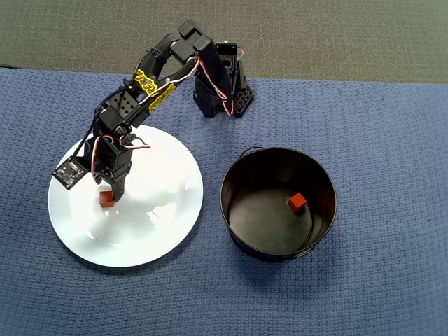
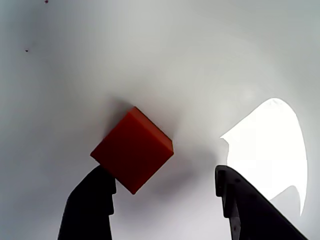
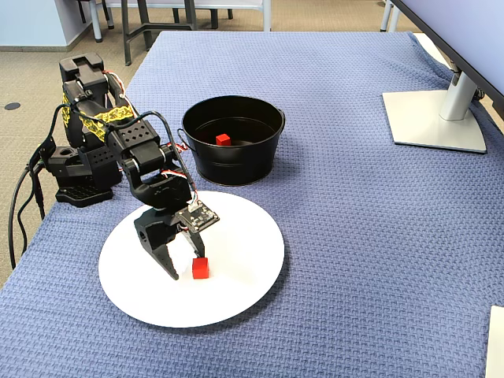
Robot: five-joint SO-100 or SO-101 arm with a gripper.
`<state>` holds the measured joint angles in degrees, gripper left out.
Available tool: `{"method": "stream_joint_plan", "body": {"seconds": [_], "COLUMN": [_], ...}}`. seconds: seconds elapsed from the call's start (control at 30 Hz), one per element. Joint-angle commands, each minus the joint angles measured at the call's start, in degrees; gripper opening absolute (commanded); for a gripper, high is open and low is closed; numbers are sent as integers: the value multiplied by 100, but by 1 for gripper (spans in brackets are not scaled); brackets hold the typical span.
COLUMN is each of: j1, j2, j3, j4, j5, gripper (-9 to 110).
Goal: Pick up the red cubes from the white plate and place them in the black recipient
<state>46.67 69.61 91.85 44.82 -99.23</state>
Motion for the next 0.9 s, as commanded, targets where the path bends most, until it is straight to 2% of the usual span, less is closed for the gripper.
{"method": "stream_joint_plan", "body": {"seconds": [0.0,0.57,0.87], "j1": [-141,-176,-167], "j2": [9,-431,-422], "j3": [-431,-1020,-1046], "j4": [-105,-290,-211], "j5": [53,325,334], "gripper": [17,16,12]}}
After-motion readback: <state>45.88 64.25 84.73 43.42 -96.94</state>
